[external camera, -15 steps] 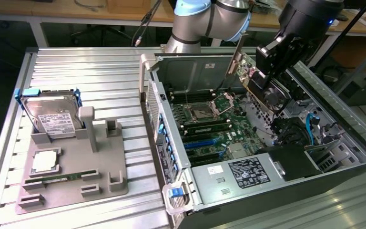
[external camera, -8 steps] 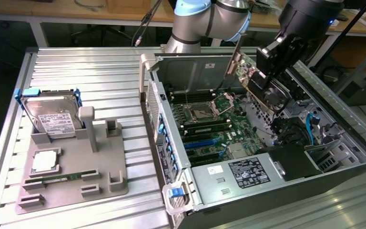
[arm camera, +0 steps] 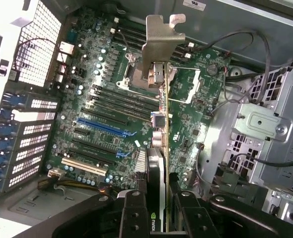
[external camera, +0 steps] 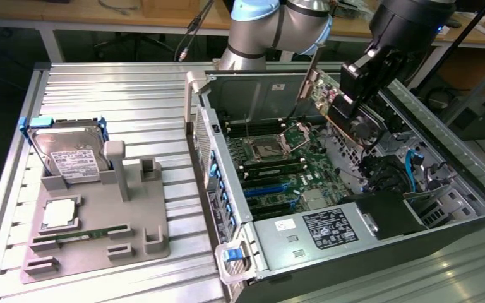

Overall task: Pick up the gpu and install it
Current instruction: 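Insert the gpu into the slot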

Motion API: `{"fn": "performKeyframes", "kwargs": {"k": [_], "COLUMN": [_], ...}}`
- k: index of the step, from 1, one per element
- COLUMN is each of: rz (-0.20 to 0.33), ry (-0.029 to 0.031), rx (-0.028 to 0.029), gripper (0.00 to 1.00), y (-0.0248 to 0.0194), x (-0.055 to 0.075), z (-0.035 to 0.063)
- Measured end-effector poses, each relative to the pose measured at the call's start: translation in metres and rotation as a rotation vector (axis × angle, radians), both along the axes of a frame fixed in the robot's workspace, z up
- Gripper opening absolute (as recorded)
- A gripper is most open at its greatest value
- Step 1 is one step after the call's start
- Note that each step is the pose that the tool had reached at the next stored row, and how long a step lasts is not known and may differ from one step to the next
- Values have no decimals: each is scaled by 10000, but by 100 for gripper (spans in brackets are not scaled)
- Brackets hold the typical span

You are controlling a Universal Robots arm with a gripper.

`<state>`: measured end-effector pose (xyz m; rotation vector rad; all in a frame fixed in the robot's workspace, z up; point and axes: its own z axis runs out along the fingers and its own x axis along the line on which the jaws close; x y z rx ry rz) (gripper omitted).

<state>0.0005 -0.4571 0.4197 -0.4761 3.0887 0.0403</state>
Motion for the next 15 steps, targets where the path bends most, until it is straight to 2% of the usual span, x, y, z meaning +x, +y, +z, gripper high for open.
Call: {"fn": "performKeyframes", "kwargs": {"k": [15], "rz": [516], "ry": [0], "rx": [-1], "gripper": [27], "y": [0], "x": [-1], "z": [0]}}
